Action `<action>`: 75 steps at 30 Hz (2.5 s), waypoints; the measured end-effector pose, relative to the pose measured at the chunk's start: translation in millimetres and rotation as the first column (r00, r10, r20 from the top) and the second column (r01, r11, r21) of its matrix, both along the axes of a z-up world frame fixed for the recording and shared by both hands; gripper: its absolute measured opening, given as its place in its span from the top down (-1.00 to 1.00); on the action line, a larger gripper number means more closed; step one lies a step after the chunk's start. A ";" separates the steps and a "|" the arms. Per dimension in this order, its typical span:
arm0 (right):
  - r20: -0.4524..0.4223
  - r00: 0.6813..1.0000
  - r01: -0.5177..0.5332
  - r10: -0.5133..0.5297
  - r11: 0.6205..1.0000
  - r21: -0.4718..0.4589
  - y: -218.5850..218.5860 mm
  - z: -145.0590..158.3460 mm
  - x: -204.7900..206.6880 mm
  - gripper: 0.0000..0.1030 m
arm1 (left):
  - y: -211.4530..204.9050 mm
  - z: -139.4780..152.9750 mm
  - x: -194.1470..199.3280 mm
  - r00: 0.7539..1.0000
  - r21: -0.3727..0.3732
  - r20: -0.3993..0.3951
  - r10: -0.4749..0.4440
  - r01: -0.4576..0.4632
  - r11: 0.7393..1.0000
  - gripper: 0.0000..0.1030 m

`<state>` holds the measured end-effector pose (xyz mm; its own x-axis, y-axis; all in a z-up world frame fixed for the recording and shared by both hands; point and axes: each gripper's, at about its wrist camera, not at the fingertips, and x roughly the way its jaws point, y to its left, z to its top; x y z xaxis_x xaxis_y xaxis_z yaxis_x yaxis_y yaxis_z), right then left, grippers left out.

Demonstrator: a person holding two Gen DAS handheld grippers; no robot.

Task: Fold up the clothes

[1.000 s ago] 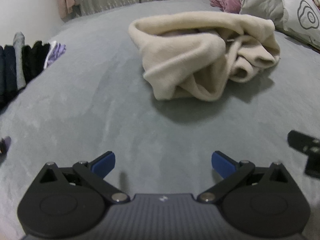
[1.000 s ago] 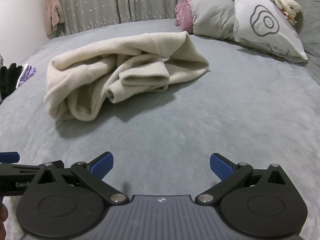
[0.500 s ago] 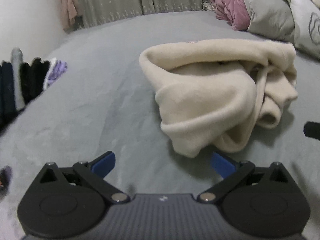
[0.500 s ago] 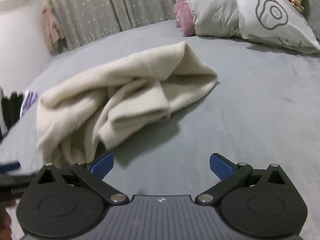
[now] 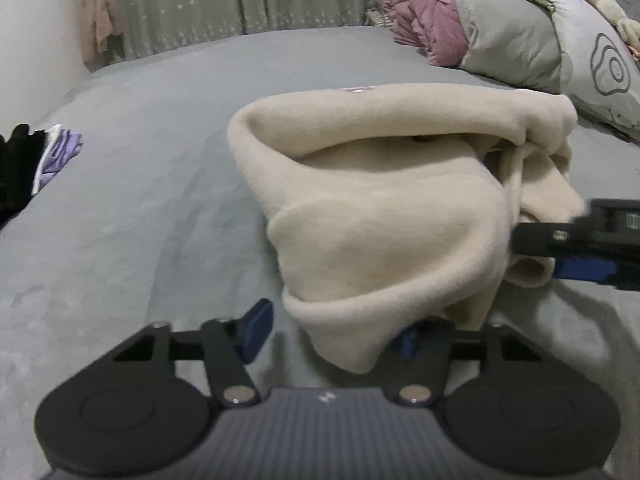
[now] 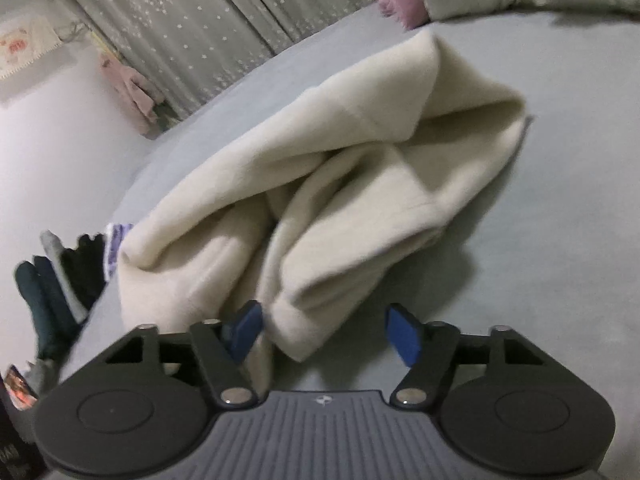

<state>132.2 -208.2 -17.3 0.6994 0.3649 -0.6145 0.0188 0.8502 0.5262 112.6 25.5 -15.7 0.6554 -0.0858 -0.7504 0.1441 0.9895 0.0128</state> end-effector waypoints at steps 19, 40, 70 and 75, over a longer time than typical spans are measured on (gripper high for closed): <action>0.067 0.998 -0.008 0.002 0.996 0.086 22.6 -24.5 6.1 -0.36 | 15.5 -14.5 -12.4 0.978 -0.061 0.169 0.124 -0.115 0.991 -0.99; 0.130 0.990 0.031 -0.055 0.983 0.179 -2.6 3.2 4.5 0.75 | 26.6 25.1 -33.0 0.959 -0.167 0.268 0.092 -0.048 0.985 0.69; 0.191 0.976 0.126 -0.104 0.986 -0.106 -35.7 37.9 -92.2 -0.06 | 79.5 36.8 -83.0 0.977 -0.006 0.212 0.014 -0.013 1.000 -0.38; 0.151 0.986 0.069 -0.069 0.998 0.004 -12.1 23.7 -75.8 -0.14 | 77.5 27.1 -71.8 0.981 -0.004 0.193 0.013 -0.013 1.000 -0.33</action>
<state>56.4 -220.3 6.5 0.8074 0.3121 -0.5007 -0.0022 0.8502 0.5265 40.8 103.0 11.4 0.7889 -0.0784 -0.6094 0.1264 0.9913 0.0361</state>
